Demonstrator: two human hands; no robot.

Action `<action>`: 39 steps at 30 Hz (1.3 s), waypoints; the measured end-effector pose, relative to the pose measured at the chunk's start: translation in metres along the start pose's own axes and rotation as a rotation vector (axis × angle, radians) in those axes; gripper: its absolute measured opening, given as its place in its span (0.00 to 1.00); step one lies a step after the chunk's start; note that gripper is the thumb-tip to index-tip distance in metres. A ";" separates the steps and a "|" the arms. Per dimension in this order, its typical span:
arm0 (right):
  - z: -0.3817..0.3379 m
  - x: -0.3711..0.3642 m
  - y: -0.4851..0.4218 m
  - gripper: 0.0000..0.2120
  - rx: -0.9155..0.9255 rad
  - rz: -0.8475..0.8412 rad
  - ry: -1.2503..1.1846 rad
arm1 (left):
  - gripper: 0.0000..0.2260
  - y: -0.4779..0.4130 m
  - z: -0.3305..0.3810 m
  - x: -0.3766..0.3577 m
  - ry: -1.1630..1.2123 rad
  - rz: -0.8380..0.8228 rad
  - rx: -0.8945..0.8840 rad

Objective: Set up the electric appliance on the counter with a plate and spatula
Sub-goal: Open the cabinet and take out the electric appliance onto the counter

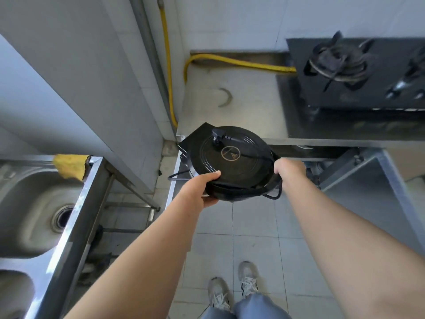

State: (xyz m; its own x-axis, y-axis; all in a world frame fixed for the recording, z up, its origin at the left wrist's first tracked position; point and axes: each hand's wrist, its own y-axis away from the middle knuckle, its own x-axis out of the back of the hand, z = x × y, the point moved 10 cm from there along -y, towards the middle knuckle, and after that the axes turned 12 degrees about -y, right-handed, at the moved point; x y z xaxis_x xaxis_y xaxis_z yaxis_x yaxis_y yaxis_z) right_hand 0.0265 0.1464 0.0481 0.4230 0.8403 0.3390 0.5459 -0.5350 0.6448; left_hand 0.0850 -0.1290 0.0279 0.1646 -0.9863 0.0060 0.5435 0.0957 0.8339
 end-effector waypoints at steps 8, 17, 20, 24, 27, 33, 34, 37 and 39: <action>-0.045 0.004 -0.004 0.20 0.015 0.034 0.044 | 0.17 0.013 0.021 -0.011 0.060 0.002 0.015; -0.119 -0.009 -0.028 0.14 0.037 -0.068 0.036 | 0.16 -0.001 0.103 -0.033 0.108 0.052 -0.059; -0.145 -0.020 -0.047 0.17 0.031 -0.101 0.035 | 0.18 -0.014 0.132 -0.045 0.127 0.051 -0.064; -0.164 -0.030 -0.068 0.15 0.029 -0.118 -0.092 | 0.20 -0.036 0.163 -0.053 0.115 0.075 -0.078; -0.171 -0.042 -0.081 0.15 0.001 -0.139 -0.109 | 0.19 -0.054 0.179 -0.055 0.116 0.092 -0.087; -0.174 -0.062 -0.103 0.15 -0.026 -0.142 -0.112 | 0.24 -0.089 0.200 -0.053 0.079 0.123 -0.070; -0.173 -0.063 -0.107 0.14 -0.047 -0.116 -0.112 | 0.25 -0.095 0.202 -0.053 0.076 0.119 -0.067; -0.174 -0.073 -0.117 0.13 -0.090 -0.076 -0.140 | 0.23 -0.115 0.214 -0.053 0.088 0.103 -0.051; -0.176 -0.080 -0.121 0.12 -0.099 -0.051 -0.151 | 0.24 -0.129 0.225 -0.052 0.085 0.092 -0.050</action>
State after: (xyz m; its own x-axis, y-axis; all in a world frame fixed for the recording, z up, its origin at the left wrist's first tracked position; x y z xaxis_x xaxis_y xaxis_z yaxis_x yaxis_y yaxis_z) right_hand -0.2003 0.1596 0.0633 0.5042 0.8396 0.2024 0.4985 -0.4743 0.7256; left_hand -0.1786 -0.1204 0.0442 0.2840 -0.9583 0.0328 0.5629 0.1943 0.8034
